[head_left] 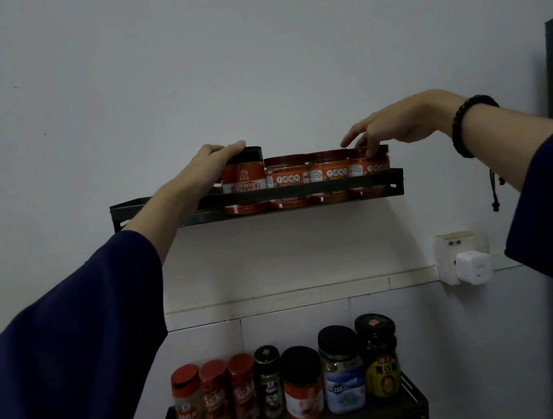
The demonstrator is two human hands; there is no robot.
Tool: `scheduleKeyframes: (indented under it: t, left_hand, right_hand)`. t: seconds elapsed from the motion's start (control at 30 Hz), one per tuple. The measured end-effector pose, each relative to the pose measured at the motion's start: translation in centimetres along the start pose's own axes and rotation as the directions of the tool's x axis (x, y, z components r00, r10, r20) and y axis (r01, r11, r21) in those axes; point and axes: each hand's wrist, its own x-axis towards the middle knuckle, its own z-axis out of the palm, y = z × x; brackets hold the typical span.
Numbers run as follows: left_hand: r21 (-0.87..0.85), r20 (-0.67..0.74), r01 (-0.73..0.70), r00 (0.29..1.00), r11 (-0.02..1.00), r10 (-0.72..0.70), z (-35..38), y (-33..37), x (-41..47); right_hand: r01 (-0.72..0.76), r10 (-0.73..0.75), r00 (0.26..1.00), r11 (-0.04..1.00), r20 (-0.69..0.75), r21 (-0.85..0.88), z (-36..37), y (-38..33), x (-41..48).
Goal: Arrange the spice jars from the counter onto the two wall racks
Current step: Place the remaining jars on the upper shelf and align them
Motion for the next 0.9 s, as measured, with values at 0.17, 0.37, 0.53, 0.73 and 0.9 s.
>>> scheduleKeyframes:
  t: [0.17, 0.37, 0.53, 0.73, 0.9]
  left_hand:
    - [-0.010, -0.027, 0.003, 1.000, 1.000, -0.003, 0.3, 0.0, 0.1]
    - [-0.003, -0.012, -0.012, 1.000, 1.000, 0.012, 0.1, -0.1, 0.2]
    - [0.007, -0.007, -0.014, 1.000, 1.000, 0.014, 0.0, -0.2, 0.2]
    - [0.016, -0.006, -0.017, 1.000, 1.000, 0.017, 0.1, -0.2, 0.2]
    - [0.014, -0.002, -0.018, 1.000, 1.000, 0.018, 0.0, -0.2, 0.2]
  right_hand:
    - [0.180, -0.163, 0.967, 0.981, -0.197, 0.074, 0.4, -1.1, -0.6]
    - [0.179, -0.181, 0.982, 0.983, -0.057, -0.046, 1.7, -3.7, -0.6]
    - [0.155, -0.160, 0.986, 0.982, -0.037, -0.113, 2.1, -4.0, 0.0]
    - [0.128, -0.132, 0.991, 0.979, -0.017, -0.159, 2.1, -5.0, 0.0]
    - [0.289, -0.289, 0.950, 0.957, -0.119, -0.019, 3.0, -6.9, -0.1]
